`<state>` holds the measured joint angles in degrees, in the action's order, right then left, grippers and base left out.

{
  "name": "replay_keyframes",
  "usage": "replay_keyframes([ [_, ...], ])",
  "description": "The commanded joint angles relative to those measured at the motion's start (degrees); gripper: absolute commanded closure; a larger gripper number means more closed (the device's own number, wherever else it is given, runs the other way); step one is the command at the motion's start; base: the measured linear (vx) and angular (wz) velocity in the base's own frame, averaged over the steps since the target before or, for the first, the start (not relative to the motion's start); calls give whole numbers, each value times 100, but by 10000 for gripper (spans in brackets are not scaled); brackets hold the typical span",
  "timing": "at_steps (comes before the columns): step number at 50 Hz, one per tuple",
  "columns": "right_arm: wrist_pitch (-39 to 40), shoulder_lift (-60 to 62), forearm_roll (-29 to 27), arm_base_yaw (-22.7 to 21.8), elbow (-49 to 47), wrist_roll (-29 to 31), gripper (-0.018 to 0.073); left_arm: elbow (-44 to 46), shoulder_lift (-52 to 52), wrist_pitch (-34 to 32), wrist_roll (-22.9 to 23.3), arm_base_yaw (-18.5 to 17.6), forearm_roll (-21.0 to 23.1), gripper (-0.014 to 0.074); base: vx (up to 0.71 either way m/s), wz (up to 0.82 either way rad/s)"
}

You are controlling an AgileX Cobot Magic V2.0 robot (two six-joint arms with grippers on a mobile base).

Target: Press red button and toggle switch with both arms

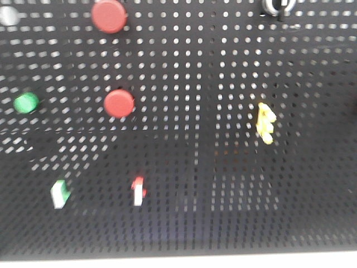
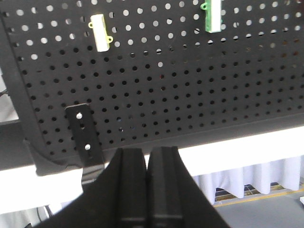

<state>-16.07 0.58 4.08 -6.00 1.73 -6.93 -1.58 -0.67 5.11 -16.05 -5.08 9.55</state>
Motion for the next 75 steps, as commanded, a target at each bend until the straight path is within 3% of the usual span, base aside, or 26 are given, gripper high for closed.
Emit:
replay_keyframes([
  [1, 456, 98, 38, -35, 67, 32, 562, -190, -93, -450, 45, -10, 15, 595, 12, 0],
  [36, 771, 98, 37, -35, 67, 72, 562, -190, -93, -473, 45, -10, 15, 595, 3, 0],
  [42, 1320, 98, -1, -35, 67, 46, 562, -132, -93, -749, 64, -10, 27, 595, 0, 0],
  [43, 2182, 98, -74, -35, 61, -94, 562, -132, -93, -1289, 72, -10, 68, 595, 0, 0],
  [45, 2581, 98, -74, -35, 55, -107, 562, -132, -93, -1478, 193, -10, 125, 595, 0, 0],
  [50, 3211, 98, -74, -35, -49, -117, 562, 50, -93, -1576, 1067, -10, 387, 595, 0, 0],
  [53, 3318, 86, -67, -35, -272, -117, 562, 307, -79, -1357, 1280, -10, 348, 595, 0, 0],
  [62, 2999, -398, 34, -35, -1672, -84, 562, 1526, 348, -781, 848, -10, 305, 595, 0, 0],
  [66, 2970, -936, 173, -35, -2412, -76, 562, 2195, 911, -789, 588, -10, 312, 595, 0, 0],
  [75, 2688, -2385, 193, -35, -4054, -95, 562, 4157, 2478, -644, 547, -10, 312, 595, 0, 0],
])
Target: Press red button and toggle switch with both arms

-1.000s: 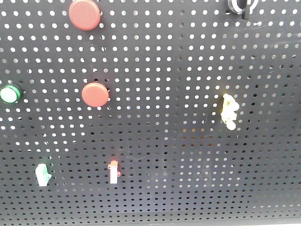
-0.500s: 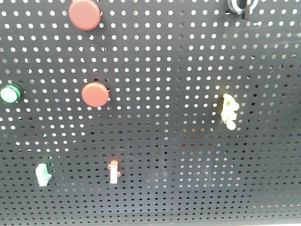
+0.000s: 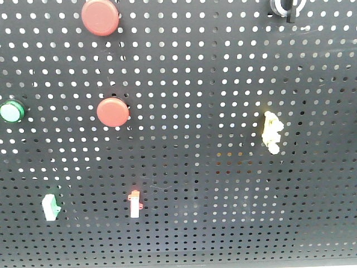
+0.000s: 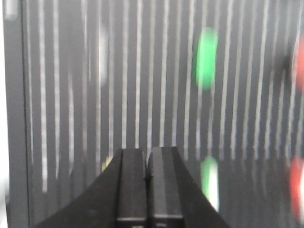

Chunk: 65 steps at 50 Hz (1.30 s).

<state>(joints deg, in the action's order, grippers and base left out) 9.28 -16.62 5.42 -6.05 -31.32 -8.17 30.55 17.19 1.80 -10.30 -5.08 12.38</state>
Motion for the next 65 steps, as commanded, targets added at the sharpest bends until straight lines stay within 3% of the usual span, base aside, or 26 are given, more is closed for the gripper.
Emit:
replay_keyframes([
  [1, 153, -835, 59, -30, -921, 29, 562, 1107, 883, -247, -28, -10, 30, 595, 0, 0],
  [10, 478, -1845, 19, -30, -1839, 23, 562, 2525, 1941, 6, -28, -10, 35, 595, 0, 0],
  [20, 852, -2130, 19, -30, -1986, -10, 562, 2839, 2179, 77, -14, -10, 83, 595, 0, 0],
  [26, 637, -2123, 19, -30, -1986, -25, 562, 2934, 2202, 686, -90, -53, 83, 595, 0, 0],
  [31, 359, -2123, 19, -30, -1986, -25, 562, 3070, 2353, 1047, -486, -328, 114, 595, 0, 0],
  [34, 200, -2123, 19, -30, -1986, -25, 562, 3210, 2499, 1180, -868, -602, 358, 595, 0, 0],
  [45, -118, -2159, 19, -30, -1986, -19, 562, 4020, 3542, 1560, -2833, -1755, 2072, 595, 0, 0],
  [50, -152, -2159, 19, -30, -1986, -19, 562, 4455, 4035, 1590, -3459, -2200, 2529, 595, 0, 0],
  [56, -212, -2159, 19, -30, -1986, 6, 562, 5011, 4629, 1590, -3576, -2581, 2614, 595, 0, 0],
  [65, -397, -2159, 19, -30, -1986, 6, 562, 5642, 5103, 1590, -3570, -2664, 2422, 595, 0, 0],
])
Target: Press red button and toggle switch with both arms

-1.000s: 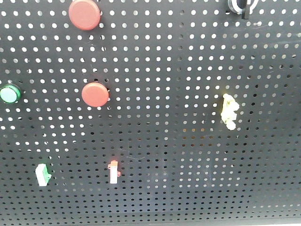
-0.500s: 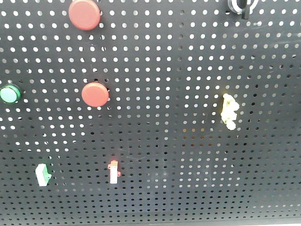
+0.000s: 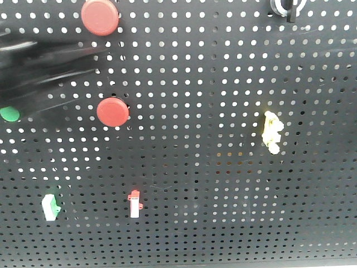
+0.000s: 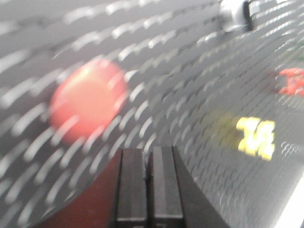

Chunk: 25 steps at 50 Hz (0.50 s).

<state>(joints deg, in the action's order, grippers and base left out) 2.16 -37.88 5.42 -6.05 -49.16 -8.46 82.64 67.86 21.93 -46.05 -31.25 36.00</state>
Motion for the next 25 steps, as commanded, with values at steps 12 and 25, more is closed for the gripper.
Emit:
replay_keyframes([
  [12, 207, -33, 19, -30, -202, 48, 562, 520, 89, -677, 5, -13, 55, 595, 0, 0],
  [25, 207, -33, 19, -30, -202, 68, 562, 509, 245, -1037, 75, -13, -244, 595, 0, 0],
])
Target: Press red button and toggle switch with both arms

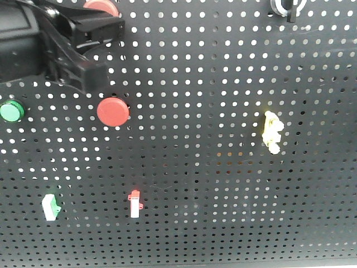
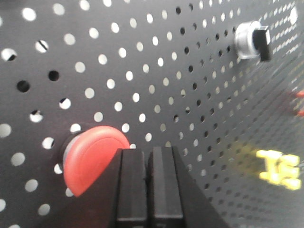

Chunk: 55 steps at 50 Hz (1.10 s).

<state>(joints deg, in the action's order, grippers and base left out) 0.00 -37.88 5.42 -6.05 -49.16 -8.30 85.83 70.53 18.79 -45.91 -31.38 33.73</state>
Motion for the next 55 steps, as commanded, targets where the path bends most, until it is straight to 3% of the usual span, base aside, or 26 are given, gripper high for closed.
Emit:
replay_keyframes([
  [1, 423, -33, 19, -30, -202, 52, 562, 190, -13, -753, 60, -1, -18, 595, 0, 0],
  [16, 423, -33, 47, -30, -202, 58, 562, 192, 28, -856, 192, 177, -3, 595, 0, 0],
  [26, 213, 34, 42, -30, -202, 37, 562, 155, -486, -407, 187, 177, -3, 595, 0, 0],
  [39, 84, 260, 42, 12, -208, 37, 562, -1035, -1578, -822, 201, 177, -3, 595, 0, 0],
  [46, 105, 132, 42, 670, -208, 70, 562, -1925, -2066, -839, 209, 177, 3, 595, 0, 0],
  [55, 423, -464, 212, 2426, -274, 550, 562, -2721, -2436, -1132, 508, 177, 25, 595, 0, 0],
])
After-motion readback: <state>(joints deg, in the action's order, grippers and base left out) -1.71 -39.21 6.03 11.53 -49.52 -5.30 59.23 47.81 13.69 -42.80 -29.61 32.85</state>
